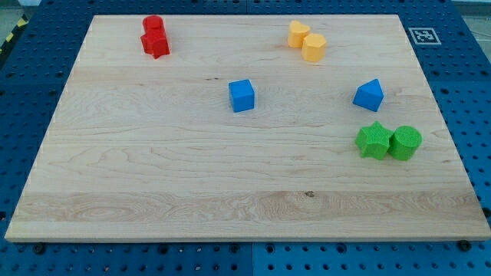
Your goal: Push the blue triangle towards left
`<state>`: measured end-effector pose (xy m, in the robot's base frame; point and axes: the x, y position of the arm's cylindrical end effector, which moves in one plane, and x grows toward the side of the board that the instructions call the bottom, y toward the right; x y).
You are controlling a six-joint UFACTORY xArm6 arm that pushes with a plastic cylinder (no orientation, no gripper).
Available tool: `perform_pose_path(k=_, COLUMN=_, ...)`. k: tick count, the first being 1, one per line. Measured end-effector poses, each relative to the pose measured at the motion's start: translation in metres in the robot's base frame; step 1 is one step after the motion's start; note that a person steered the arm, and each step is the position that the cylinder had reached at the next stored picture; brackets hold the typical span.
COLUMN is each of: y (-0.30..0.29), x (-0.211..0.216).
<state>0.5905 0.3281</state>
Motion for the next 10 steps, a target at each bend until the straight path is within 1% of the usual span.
perform_pose_path(k=3, y=0.0, x=-0.009)
perform_pose_path(k=4, y=0.001, x=-0.025)
perform_pose_path(k=5, y=0.002, x=-0.059)
perform_pose_path(k=6, y=0.001, x=-0.102)
perform_pose_path(k=7, y=-0.004, x=-0.125)
perform_pose_path(k=9, y=-0.06, x=-0.166)
perform_pose_path(k=10, y=-0.073, x=-0.184)
